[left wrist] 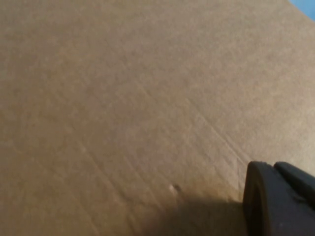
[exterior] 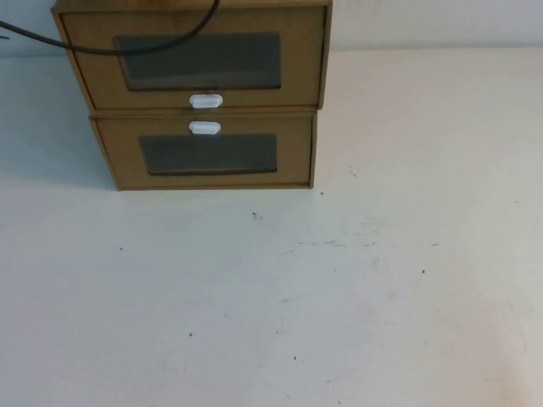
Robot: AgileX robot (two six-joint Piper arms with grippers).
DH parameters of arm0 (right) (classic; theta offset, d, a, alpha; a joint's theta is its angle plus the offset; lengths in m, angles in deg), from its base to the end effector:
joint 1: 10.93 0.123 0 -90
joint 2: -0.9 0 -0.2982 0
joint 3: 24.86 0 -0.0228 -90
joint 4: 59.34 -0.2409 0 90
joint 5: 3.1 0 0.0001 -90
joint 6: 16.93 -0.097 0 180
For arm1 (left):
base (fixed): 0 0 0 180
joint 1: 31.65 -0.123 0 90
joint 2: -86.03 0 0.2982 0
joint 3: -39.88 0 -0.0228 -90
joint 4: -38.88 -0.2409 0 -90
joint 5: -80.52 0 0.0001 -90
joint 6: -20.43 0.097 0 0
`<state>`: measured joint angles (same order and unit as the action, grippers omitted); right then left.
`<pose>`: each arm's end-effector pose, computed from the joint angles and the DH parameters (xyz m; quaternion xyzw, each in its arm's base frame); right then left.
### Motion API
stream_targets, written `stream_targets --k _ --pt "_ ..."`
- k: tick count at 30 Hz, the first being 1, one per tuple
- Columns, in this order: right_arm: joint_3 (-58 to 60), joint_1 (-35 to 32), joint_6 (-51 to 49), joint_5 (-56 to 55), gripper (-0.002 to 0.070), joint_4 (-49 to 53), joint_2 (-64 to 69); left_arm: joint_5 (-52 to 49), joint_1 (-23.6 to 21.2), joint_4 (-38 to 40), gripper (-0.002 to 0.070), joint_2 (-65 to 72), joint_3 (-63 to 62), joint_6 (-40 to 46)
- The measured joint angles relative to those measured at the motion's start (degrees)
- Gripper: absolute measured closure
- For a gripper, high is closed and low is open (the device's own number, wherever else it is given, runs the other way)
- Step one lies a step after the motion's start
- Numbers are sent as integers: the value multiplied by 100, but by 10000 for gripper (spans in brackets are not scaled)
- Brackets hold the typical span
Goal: Open the shoe box
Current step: 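Pull the top drawer of the cardboard box fully open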
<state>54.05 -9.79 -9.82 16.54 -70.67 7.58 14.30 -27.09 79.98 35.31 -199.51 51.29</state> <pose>0.0356 0.0071 0.1740 -0.0033 0.7925 0.0512 0.6077 0.4607 -0.0953 0.4086 0.2535 0.8308 -0.2620 0.4206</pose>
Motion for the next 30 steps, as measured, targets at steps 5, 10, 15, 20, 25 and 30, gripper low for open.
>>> stream_targets --k 5,10,15,20,25,30 --pt "0 0 0 0 689 0 0 -34 0 -11 680 30 -28 13" --pt "0 0 0 0 690 0 0 -31 0 0 680 46 -37 13" --pt "0 0 0 0 690 0 0 -31 0 8 680 46 -37 13" --pt "0 0 0 -171 690 -23 0 -31 0 12 680 56 -37 -22" --pt "0 0 0 -1028 689 -1499 0 -37 0 12 680 56 -37 -49" --pt "0 0 0 -1660 689 -3142 0 -37 0 36 680 68 -41 -61"
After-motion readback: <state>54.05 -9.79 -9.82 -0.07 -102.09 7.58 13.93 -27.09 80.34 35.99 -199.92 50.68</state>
